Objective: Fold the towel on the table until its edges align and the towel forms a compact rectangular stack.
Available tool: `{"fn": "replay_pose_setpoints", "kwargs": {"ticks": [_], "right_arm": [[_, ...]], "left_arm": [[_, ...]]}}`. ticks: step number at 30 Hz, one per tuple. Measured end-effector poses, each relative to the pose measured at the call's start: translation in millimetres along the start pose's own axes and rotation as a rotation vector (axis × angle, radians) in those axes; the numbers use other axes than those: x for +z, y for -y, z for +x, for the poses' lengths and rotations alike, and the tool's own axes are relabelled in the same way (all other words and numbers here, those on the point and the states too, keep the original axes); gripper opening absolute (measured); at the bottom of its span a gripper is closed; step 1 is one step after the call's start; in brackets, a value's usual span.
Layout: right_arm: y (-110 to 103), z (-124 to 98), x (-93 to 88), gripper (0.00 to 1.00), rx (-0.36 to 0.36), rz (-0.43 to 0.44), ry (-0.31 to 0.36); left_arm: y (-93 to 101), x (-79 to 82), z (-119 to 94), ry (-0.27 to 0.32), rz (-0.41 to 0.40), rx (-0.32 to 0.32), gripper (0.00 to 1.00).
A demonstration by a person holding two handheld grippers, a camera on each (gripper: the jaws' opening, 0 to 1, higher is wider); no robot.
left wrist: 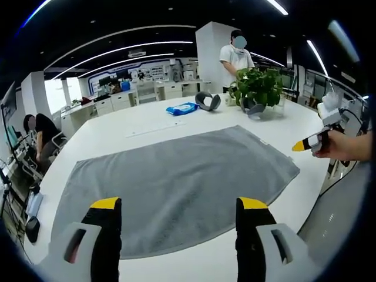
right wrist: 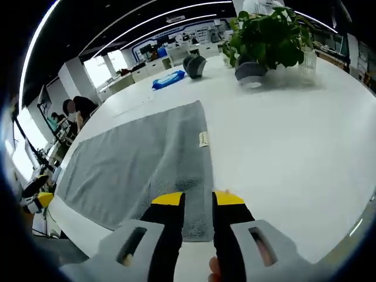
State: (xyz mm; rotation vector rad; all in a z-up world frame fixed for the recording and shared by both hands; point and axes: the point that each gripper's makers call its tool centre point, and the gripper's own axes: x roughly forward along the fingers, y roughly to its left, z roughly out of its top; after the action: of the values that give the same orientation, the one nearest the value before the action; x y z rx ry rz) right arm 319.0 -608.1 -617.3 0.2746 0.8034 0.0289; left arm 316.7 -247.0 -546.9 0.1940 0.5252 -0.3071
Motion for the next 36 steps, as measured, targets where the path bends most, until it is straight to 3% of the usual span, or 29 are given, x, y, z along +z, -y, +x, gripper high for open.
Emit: {"fn": "replay_pose_setpoints", "kwargs": {"ticks": [3,6,15,21,25,30,33,36], "right_arm": [[5,5,-7.2,0.18,-0.015,0.004,-0.033],[11,11,-21.5,0.18,-0.026,0.016,-0.109],[8,21,-35.3,0.15,-0.018,0.008,-0.165],[9,20,-35.1,0.09,-0.028,-0.018,-0.178],[5,17,-27.0,0.04,-0.005,0.013,-0.154],[-7,12,-15.6,0.01,0.040,0.032,-0.114],[-14,11,-11.2,0.01,0.065,0.035,-0.100],[-21,9,-6.9,0.01,0.087,0.024,-0.088]], "left_arm": [[0.3,-1.0,0,-0.006,0.013,0.003,0.82],[-0.1,-1.3,0,-0.007,0.017,0.006,0.82],[-2.8,-2.8,1,-0.012,-0.005,0.012,0.82],[-0.5,-4.9,1,-0.023,0.004,0.004,0.81],[6.9,-7.4,3,-0.038,0.009,-0.025,0.79],[24.4,-11.0,5,-0.058,-0.013,-0.106,0.73],[43.3,-19.4,9,-0.111,-0.003,-0.198,0.70],[56.3,-20.5,16,-0.151,0.012,-0.239,0.67]]}}
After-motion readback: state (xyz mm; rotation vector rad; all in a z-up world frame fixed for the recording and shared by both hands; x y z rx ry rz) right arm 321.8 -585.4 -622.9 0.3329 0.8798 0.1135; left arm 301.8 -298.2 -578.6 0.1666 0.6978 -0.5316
